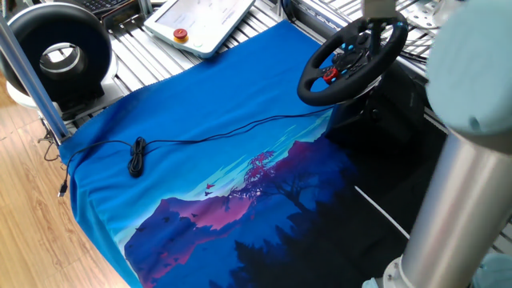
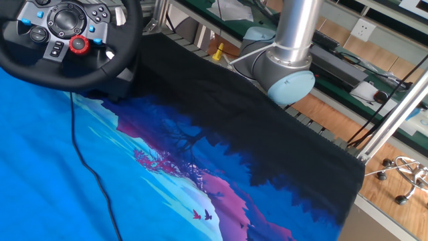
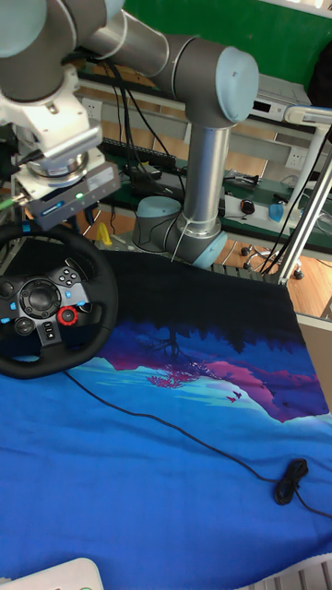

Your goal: Rotate the steering wheel 90 degrees clockwise

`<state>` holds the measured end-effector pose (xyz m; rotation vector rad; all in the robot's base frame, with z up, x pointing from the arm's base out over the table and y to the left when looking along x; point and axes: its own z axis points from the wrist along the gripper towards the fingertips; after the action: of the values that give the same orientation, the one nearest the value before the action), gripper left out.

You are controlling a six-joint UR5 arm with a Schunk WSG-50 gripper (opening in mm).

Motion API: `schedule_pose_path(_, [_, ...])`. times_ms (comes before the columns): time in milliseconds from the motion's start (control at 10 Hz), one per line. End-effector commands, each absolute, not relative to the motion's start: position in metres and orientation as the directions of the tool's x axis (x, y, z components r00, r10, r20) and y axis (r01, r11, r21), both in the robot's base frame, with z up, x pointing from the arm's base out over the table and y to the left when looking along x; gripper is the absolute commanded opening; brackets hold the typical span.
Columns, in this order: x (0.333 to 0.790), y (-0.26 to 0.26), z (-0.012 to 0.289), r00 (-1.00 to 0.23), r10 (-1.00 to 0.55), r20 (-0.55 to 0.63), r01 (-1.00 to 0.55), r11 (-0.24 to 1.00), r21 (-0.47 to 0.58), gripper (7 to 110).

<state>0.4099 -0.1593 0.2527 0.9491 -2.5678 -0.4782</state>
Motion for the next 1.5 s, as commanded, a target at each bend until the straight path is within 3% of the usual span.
schedule_pose_path(0, [0.428,-0.19,0.245,-0.682,-0.703,0.202,-0.614,0.7,0.365,44])
schedule_pose_path(300, [0.456,-0.21,0.23,-0.643,-0.747,0.168,-0.695,0.661,0.283,44])
schedule_pose_path(600, [0.431,-0.199,0.241,-0.589,-0.794,0.148,-0.702,0.594,0.393,44])
schedule_pose_path(1000, [0.419,-0.204,0.253,-0.551,-0.827,0.111,-0.724,0.54,0.43,44])
schedule_pose_path(1400, [0.424,-0.206,0.246,-0.522,-0.847,0.105,-0.746,0.512,0.425,44])
